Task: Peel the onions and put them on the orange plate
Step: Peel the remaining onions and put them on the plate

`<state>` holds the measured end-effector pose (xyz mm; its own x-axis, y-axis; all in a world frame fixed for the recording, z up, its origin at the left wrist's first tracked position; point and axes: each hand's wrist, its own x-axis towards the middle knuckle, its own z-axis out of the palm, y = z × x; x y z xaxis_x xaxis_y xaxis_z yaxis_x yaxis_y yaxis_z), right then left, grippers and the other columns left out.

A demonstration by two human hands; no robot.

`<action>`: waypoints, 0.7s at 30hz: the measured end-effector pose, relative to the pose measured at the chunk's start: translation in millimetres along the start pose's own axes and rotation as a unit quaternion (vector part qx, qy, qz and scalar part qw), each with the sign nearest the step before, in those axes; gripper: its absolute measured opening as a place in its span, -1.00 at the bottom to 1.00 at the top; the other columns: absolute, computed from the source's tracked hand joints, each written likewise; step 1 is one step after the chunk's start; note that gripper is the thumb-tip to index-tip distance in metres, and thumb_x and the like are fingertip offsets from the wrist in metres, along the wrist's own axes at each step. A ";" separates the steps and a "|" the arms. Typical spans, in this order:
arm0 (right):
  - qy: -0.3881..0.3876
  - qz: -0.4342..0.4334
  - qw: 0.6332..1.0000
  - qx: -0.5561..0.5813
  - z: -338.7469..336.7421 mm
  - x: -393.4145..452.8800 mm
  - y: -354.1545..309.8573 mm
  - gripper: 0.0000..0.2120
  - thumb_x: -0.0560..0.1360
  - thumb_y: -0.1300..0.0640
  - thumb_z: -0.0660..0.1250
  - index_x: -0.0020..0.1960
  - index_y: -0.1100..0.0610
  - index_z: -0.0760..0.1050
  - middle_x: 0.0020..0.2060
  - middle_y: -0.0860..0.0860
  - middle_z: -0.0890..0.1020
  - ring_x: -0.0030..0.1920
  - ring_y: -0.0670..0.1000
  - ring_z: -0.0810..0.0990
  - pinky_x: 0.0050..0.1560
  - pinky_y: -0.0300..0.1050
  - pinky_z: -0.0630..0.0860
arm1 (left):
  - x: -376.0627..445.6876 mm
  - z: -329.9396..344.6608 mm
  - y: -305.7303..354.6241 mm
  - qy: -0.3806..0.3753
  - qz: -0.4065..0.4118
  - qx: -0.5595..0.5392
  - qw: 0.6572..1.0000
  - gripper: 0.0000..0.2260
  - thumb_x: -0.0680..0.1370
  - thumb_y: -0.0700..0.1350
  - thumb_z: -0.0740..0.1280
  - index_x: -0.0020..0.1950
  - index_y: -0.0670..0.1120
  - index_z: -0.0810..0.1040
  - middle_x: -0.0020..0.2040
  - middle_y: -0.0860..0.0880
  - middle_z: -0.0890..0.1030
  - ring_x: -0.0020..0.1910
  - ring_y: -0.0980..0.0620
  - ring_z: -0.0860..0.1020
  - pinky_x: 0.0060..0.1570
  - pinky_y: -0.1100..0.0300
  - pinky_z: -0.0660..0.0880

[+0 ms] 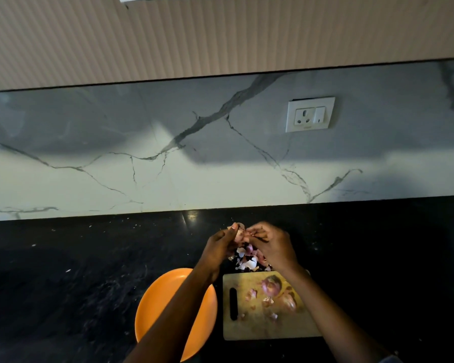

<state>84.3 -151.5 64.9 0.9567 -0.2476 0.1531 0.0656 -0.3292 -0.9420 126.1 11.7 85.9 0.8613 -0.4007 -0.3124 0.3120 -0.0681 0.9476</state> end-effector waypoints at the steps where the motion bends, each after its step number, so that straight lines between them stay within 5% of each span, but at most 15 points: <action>1: 0.004 0.003 1.000 -0.002 -1.3 0.1 0.4 -0.85 0.46 0.27 0.52 -0.01 0.11 0.66 -0.14 -0.06 0.74 -0.09 -0.15 0.71 0.04 -0.14 0.65 | -0.6 -1.4 -0.1 -0.004 -0.004 -0.003 1.000 -0.66 0.67 0.08 0.21 0.18 -0.12 0.65 0.06 -0.12 0.72 0.09 -0.08 0.67 0.13 0.05 0.52; 7: 0.021 0.037 0.998 -0.041 -19.9 7.0 17.9 -0.83 0.50 0.24 0.48 -0.04 -0.03 0.62 -0.10 -0.13 0.72 -0.05 -0.21 0.68 0.09 -0.11 0.64 | -1.2 -12.4 -2.4 0.032 -0.003 -0.058 0.998 -0.74 0.67 -0.02 0.24 0.25 -0.12 0.59 0.12 -0.11 0.69 0.10 -0.01 0.66 -0.04 0.23 0.57; 11: -0.025 0.078 0.986 -0.146 -29.2 8.5 28.3 -0.68 0.51 0.14 0.48 0.24 -0.02 0.57 0.16 -0.08 0.56 0.14 -0.11 0.56 0.09 -0.26 0.47 | 4.3 -15.2 -9.3 0.054 0.051 0.031 0.997 -0.74 0.58 -0.11 0.40 0.26 -0.11 0.58 0.13 -0.10 0.67 0.09 0.01 0.66 -0.08 0.32 0.58; 16: -0.081 0.066 0.990 -0.092 -22.2 7.2 18.0 -0.45 0.46 0.06 0.54 0.38 -0.15 0.44 0.27 -0.15 0.53 0.20 -0.10 0.55 0.14 -0.20 0.49 | 7.3 -11.2 -8.1 0.062 0.072 0.052 0.994 -0.71 0.50 -0.13 0.49 0.21 -0.08 0.60 0.08 -0.05 0.67 0.01 0.11 0.64 -0.10 0.34 0.57; 19: -0.117 0.010 0.990 -0.074 -12.2 3.7 9.4 -0.37 0.39 0.04 0.60 0.39 -0.17 0.45 0.24 -0.24 0.56 0.20 -0.24 0.55 0.06 -0.47 0.43 | 11.6 -9.6 -9.3 0.059 0.081 0.054 0.993 -0.70 0.44 -0.15 0.55 0.14 -0.11 0.63 0.02 -0.10 0.70 0.01 -0.04 0.67 0.00 0.16 0.62; 21: -0.105 -0.015 0.992 -0.065 -5.4 3.4 6.5 -0.40 0.37 0.05 0.62 0.35 -0.14 0.51 0.19 -0.24 0.61 0.17 -0.25 0.58 0.04 -0.45 0.45 | 13.5 -7.8 -10.1 0.050 0.091 0.067 0.992 -0.68 0.40 -0.15 0.59 0.11 -0.13 0.64 -0.01 -0.14 0.71 0.01 -0.12 0.68 0.05 0.00 0.62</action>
<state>86.5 -159.5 60.9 0.9938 -0.0451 0.1017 0.0705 -0.4509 -0.8898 137.7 14.1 71.6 0.9364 -0.3243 -0.1337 0.0974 -0.1257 0.9873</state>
